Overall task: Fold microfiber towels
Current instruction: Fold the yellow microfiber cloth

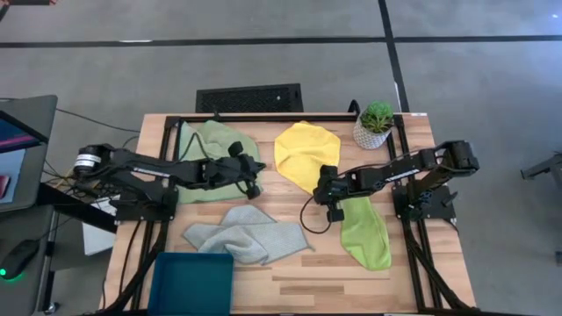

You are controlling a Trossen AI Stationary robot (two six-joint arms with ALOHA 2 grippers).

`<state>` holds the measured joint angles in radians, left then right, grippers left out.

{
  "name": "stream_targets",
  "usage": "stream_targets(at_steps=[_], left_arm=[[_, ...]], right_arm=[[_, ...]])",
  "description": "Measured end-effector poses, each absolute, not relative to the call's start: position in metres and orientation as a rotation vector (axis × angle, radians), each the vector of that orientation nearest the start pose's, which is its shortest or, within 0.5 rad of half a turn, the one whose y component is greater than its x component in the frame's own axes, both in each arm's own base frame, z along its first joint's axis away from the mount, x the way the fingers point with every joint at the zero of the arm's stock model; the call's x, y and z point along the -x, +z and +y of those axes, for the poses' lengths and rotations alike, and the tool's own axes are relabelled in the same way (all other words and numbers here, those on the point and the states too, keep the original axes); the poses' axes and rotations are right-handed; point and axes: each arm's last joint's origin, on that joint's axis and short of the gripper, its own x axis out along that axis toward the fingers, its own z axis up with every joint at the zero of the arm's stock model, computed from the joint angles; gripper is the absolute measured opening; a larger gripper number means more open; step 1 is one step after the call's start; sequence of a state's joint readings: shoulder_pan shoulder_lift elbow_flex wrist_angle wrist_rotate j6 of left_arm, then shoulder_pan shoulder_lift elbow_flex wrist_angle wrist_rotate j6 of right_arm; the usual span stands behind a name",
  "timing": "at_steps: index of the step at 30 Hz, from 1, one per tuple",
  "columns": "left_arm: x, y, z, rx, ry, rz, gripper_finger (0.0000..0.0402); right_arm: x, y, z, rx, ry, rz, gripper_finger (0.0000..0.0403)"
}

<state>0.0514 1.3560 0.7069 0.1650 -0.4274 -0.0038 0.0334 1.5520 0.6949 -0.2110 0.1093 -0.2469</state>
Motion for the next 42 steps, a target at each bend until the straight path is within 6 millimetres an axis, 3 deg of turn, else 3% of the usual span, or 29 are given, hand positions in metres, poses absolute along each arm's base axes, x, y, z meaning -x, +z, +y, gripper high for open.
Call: stream_targets(at_steps=[10, 19, 23, 31, 42], left_arm=[[-0.331, 0.207, 0.032, -0.162, 0.457, 0.550, 0.0130], [-0.383, 0.175, 0.041, -0.227, 0.589, 0.629, 0.0148], [-0.386, 0.159, 0.052, -0.213, 0.636, 0.727, 0.0149], [-0.382, 0.151, 0.074, -0.103, 0.680, 0.765, 0.0149], [-0.384, 0.139, 0.078, -0.073, 0.575, 0.800, 0.0149]], right_arm=[[-0.268, 0.138, 0.006, 0.288, 0.055, 1.065, 0.0004], [-0.264, 0.136, 0.005, 0.289, 0.061, 1.106, 0.0006], [-0.263, 0.135, 0.005, 0.290, 0.064, 1.124, 0.0006], [-0.262, 0.135, 0.005, 0.290, 0.065, 1.132, 0.0007], [-0.263, 0.135, 0.006, 0.290, 0.064, 1.123, 0.0007]])
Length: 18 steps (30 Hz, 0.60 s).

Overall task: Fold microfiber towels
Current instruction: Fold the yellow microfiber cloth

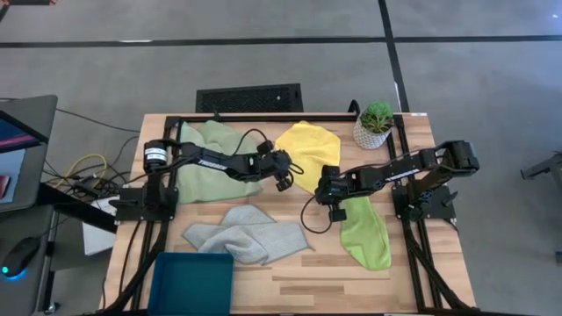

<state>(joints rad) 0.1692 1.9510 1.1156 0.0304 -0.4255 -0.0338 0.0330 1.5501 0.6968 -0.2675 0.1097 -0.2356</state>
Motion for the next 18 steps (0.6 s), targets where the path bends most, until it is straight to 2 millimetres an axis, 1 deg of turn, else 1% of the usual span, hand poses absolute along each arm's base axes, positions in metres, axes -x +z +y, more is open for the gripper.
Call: stream_targets(at_steps=[2, 5, 7, 9, 12, 15, 18], left_arm=[[-0.383, 0.133, 0.078, -0.083, 0.583, 0.832, 0.0149], [-0.385, 0.131, 0.079, -0.104, 0.629, 0.815, 0.0149], [-0.388, 0.127, 0.080, -0.121, 0.633, 0.806, 0.0149], [-0.385, 0.122, 0.080, -0.133, 0.635, 0.845, 0.0149], [-0.386, 0.124, 0.081, -0.145, 0.666, 0.827, 0.0149], [-0.385, 0.124, 0.082, -0.195, 0.726, 0.831, 0.0148], [-0.385, 0.124, 0.082, -0.203, 0.714, 0.844, 0.0148]], right_arm=[[-0.263, 0.135, 0.006, 0.290, 0.063, 1.120, 0.0007], [-0.263, 0.136, 0.006, 0.290, 0.062, 1.115, 0.0007], [-0.264, 0.136, 0.006, 0.290, 0.062, 1.112, 0.0007], [-0.264, 0.136, 0.006, 0.290, 0.062, 1.110, 0.0008], [-0.264, 0.136, 0.006, 0.290, 0.062, 1.109, 0.0008], [-0.264, 0.136, 0.006, 0.287, 0.060, 1.109, 0.0008], [-0.264, 0.136, 0.006, 0.270, 0.049, 1.111, 0.0008]])
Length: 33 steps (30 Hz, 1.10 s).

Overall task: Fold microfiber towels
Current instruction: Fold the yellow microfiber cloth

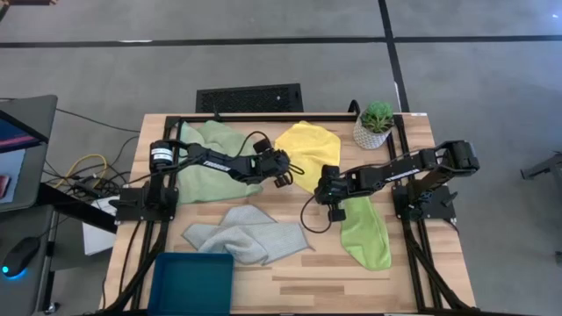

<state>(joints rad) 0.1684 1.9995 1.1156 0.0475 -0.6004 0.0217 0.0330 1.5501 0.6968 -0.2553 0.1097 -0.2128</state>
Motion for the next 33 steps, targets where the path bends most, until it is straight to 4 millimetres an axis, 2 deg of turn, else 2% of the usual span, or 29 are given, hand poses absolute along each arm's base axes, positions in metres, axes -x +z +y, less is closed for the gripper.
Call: stream_targets(at_steps=[6, 19, 26, 33], left_arm=[[-0.385, 0.122, 0.079, -0.164, 0.629, 0.864, 0.0148], [-0.379, 0.121, 0.092, -0.186, 0.700, 0.901, 0.0148], [-0.380, 0.120, 0.091, -0.151, 0.600, 0.907, 0.0148], [-0.379, 0.120, 0.093, -0.194, 0.641, 0.916, 0.0148]], right_arm=[[-0.264, 0.136, 0.005, 0.266, 0.047, 1.112, 0.0008], [-0.264, 0.136, 0.005, 0.266, 0.047, 1.112, 0.0008], [-0.264, 0.136, 0.005, 0.266, 0.047, 1.112, 0.0008], [-0.264, 0.136, 0.005, 0.266, 0.047, 1.112, 0.0008]])
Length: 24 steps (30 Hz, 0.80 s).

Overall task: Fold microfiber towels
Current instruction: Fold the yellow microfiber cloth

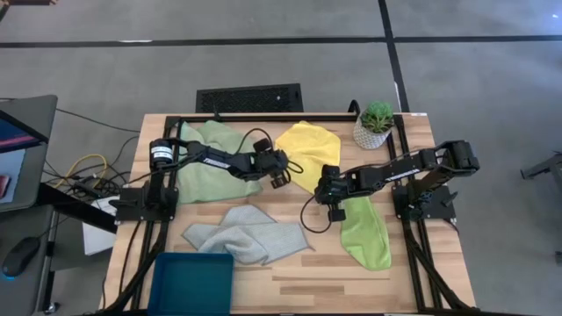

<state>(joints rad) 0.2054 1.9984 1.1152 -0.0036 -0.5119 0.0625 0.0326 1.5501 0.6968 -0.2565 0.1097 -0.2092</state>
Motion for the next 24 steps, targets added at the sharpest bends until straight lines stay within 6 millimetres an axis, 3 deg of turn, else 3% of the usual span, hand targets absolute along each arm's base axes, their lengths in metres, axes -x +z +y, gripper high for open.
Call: stream_targets(at_steps=[7, 15, 24], left_arm=[[-0.377, 0.119, 0.099, -0.170, 0.631, 0.932, 0.0119], [-0.376, 0.119, 0.101, -0.123, 0.660, 0.914, 0.0010], [-0.378, 0.135, 0.088, -0.047, 0.696, 0.833, 0.0001]], right_arm=[[-0.264, 0.136, 0.005, 0.266, 0.047, 1.112, 0.0008], [-0.264, 0.136, 0.005, 0.267, 0.046, 1.112, 0.0008], [-0.259, 0.143, 0.004, 0.266, -0.026, 1.120, 0.0004]])
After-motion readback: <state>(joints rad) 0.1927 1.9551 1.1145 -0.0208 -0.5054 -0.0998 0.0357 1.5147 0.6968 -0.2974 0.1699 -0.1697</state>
